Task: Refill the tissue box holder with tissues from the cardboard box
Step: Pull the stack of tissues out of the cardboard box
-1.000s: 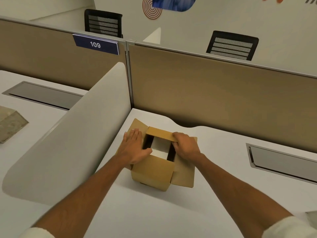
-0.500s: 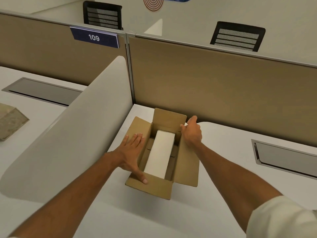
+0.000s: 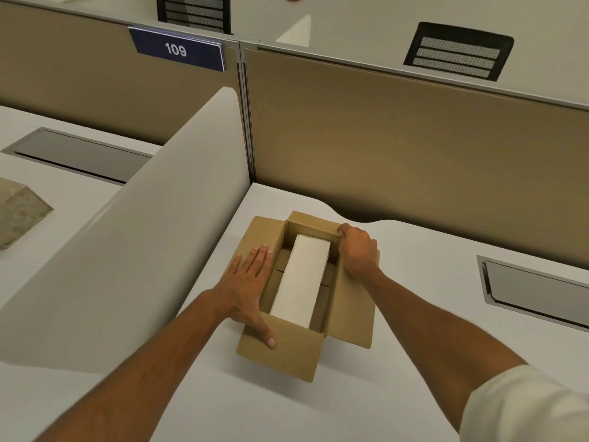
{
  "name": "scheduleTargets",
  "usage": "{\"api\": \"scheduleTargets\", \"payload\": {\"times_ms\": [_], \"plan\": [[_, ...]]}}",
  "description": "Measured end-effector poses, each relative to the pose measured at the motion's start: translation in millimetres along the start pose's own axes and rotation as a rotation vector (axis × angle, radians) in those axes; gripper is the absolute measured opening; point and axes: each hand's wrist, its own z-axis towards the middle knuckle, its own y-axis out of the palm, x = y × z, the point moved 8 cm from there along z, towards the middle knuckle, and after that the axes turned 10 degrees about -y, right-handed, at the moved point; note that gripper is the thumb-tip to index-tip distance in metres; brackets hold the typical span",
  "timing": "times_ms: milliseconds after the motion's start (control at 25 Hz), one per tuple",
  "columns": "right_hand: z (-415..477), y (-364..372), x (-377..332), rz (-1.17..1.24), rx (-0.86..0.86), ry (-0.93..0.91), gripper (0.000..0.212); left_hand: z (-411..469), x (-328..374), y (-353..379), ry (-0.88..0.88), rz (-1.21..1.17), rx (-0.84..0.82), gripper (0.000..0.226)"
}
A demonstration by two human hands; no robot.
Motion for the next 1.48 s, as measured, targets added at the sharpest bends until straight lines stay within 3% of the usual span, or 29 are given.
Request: {"api": "scheduleTargets", "payload": {"times_ms": [160,240,360,480,640,720,1040,1200,1480], "plan": [[-3,1,-3,-0.040,-0.041,0.028,0.034,0,1,-1,-0.022,0.009,0.010,0.168],[-8,-10,-14,-0.074,0.049,0.009,0.037,0,0,-3,-0.032,0.023,0.005,0.169],[-27,-16,-47,0.139,0.168,-0.076,0.042,-2,0,-5,-0.050,0.054,0.005,0.168],[-53,17,-78,0.299,0.005,-0.038,0.058,-3,4,-7,-0.062,0.074,0.006,0.167],[-80,64,-59,0.454,-0.293,0.321,0.085,-5,6,-6,-0.086,0.079,0.011,0.165],[-89,75,-47,0.519,-0.343,0.460,0.083,-7,8,-2,-0.093,0.074,0.012,0.165],[-85,91,-40,0.660,-0.304,0.622,0.067,-7,9,3,-0.091,0.050,0.023,0.165],[-82,100,-31,0.792,-0.289,0.704,0.072,-5,9,5,-0.083,0.040,0.021,0.166],[-72,111,-39,0.843,-0.434,0.685,0.073,-1,7,7,-0.107,0.092,0.029,0.166]]}}
